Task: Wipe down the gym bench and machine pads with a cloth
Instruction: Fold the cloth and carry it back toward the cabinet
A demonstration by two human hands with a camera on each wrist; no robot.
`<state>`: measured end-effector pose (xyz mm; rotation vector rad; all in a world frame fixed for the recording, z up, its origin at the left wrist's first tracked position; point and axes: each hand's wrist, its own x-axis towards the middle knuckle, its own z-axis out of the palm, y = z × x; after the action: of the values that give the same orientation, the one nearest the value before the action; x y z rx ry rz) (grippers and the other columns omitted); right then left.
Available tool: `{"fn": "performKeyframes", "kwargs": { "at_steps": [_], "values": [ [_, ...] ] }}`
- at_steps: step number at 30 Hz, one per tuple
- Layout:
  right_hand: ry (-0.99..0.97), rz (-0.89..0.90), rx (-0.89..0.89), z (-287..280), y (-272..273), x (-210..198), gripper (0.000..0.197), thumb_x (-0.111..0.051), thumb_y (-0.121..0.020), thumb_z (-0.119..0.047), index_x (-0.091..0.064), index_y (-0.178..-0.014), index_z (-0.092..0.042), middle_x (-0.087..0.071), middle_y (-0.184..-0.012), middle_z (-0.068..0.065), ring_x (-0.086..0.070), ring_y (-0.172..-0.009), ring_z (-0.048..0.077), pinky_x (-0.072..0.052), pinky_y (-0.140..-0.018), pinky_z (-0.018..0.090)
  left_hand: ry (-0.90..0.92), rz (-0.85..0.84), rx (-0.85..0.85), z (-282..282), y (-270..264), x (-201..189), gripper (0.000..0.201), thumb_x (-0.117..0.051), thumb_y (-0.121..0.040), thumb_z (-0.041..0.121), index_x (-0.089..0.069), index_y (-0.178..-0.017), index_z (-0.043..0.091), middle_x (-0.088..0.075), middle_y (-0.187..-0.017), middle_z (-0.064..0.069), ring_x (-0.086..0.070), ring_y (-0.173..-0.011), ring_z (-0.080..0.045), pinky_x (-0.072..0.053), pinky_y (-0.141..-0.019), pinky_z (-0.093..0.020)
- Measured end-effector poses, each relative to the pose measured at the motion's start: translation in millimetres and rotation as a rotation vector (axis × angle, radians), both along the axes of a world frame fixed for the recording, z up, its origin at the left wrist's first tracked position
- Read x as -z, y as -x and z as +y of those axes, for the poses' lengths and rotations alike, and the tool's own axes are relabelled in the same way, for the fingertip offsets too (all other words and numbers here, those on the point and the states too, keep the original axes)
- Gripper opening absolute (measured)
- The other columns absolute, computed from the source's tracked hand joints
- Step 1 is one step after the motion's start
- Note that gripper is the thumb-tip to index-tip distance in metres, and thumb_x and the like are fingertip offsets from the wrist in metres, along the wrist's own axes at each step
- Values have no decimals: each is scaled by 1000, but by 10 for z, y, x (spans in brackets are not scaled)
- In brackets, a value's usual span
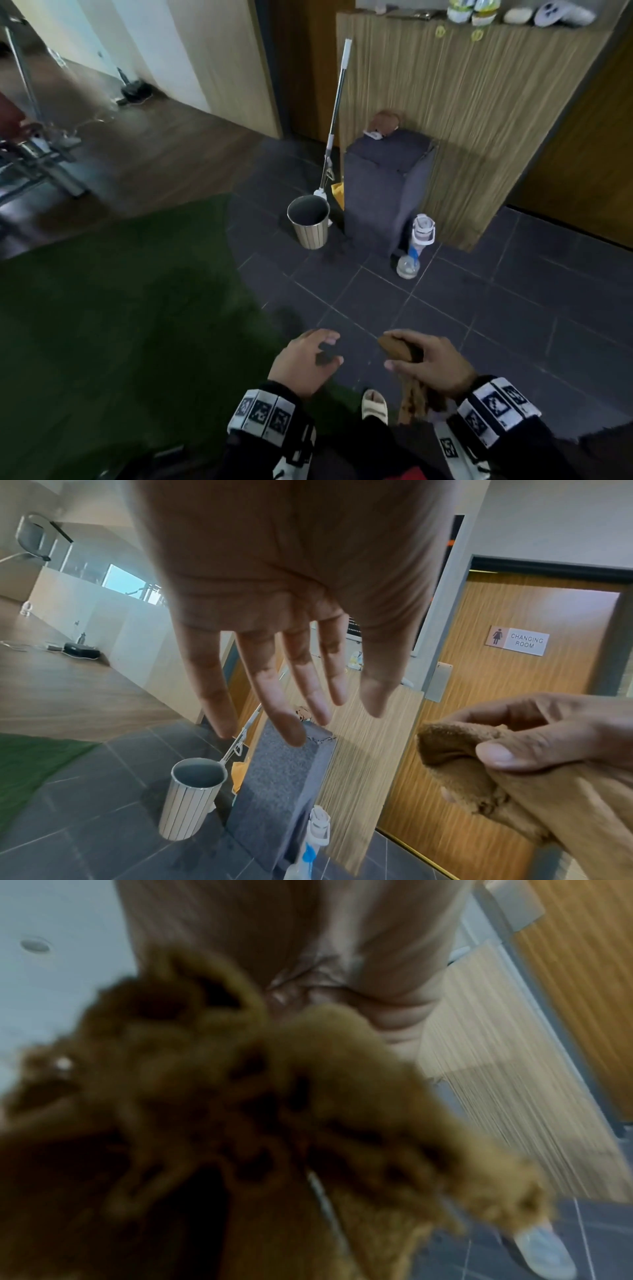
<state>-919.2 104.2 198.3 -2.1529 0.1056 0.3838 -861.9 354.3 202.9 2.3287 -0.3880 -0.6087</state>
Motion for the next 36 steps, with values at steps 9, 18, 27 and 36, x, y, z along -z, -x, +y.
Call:
{"fn": "performKeyframes", "kwargs": {
  "at_steps": [9,18,27,36],
  "values": [
    [33,42,-11,-760,-1544,-43,49,-78,-73,-37,-60,-119,-34,-64,-109,-20,-56,-102,-7,-35,-82,0,-11,-22,23,-753,-1637,-46,42,-68,-83,36,-57,-123,31,-58,-113,18,-60,-101,-8,-49,-90,-29],
    [27,63,110,-1106,-2934,5,48,-79,-72,-36,-62,-116,-35,-64,-108,-22,-56,-103,-7,-34,-82,-2,15,-5,87,-1206,-3176,135,40,-71,-80,32,-62,-119,28,-61,-109,17,-63,-94,-6,-49,-89,-29],
    [70,66,183,-1215,-4532,-21,52,-76,-77,-35,-57,-125,-29,-61,-113,-17,-53,-106,-3,-31,-79,-4,20,-63,259,-1482,-4974,41,40,-68,-82,34,-59,-121,32,-60,-114,19,-63,-92,-6,-49,-86,-27],
    [38,130,327,-1573,-5521,47,77,-79,-72,-38,-39,-137,-31,-61,-115,-7,-56,-109,6,-37,-84,11,120,-130,402,-2082,-6147,57,31,-66,-84,31,-64,-114,30,-63,-111,19,-62,-91,0,-50,-84,-28]
  ]
}}
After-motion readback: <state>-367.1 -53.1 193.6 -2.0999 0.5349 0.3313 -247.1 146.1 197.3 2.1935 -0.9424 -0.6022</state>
